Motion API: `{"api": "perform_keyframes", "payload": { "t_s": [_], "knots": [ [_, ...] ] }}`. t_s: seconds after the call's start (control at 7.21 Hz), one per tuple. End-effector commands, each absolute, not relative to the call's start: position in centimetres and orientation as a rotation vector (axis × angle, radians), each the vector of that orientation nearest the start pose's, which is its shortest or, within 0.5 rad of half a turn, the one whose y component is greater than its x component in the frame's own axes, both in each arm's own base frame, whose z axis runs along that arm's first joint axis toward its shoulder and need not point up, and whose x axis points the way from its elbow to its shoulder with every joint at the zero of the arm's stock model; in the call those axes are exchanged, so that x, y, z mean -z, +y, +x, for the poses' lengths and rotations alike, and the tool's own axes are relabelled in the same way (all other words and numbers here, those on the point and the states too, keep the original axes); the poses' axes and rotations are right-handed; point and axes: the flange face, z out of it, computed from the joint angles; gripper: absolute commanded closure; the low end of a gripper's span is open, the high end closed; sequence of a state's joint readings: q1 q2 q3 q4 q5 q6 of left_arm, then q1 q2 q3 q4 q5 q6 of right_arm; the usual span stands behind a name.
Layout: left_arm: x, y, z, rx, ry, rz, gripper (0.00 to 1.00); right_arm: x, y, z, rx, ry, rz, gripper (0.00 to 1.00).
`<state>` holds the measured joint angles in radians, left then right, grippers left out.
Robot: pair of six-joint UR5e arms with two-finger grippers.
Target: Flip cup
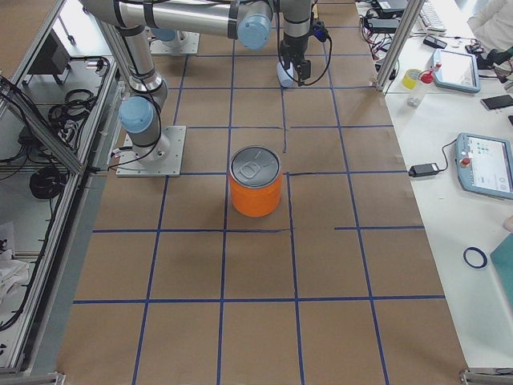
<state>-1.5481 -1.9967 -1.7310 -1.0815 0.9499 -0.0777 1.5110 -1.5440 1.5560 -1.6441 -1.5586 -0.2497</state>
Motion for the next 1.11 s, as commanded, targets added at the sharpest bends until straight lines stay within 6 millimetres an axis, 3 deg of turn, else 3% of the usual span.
{"api": "perform_keyframes", "payload": {
  "t_s": [0.0,0.28,0.42,0.55,0.69,0.83,0.97],
  "knots": [
    [-21.7,-59.1,-18.8,0.206,-2.429,0.180,0.00,-50.9,-50.7,13.3,0.121,3.130,-0.112,0.00],
    [-19.9,-58.5,-18.7,0.236,-2.428,0.180,0.00,-51.4,-50.4,15.1,0.128,3.092,0.151,0.00],
    [-19.5,-58.7,-18.8,0.226,-2.429,0.176,0.03,-50.7,-50.1,15.6,0.093,3.098,0.115,0.00],
    [-19.3,-58.7,-18.7,0.223,-2.437,0.171,0.20,-50.4,-49.9,15.8,0.070,3.102,0.104,0.00],
    [-18.9,-58.8,-18.7,0.222,-2.439,0.169,0.44,-50.4,-49.9,15.7,0.074,3.113,0.085,0.00],
    [-18.8,-58.8,-18.9,0.224,-2.425,0.171,0.58,-50.5,-49.9,15.7,0.076,3.111,0.087,0.00],
    [-18.9,-59.0,-19.3,0.203,-2.390,0.165,0.65,-50.4,-49.8,15.9,0.070,3.103,0.082,0.00]
  ]
}}
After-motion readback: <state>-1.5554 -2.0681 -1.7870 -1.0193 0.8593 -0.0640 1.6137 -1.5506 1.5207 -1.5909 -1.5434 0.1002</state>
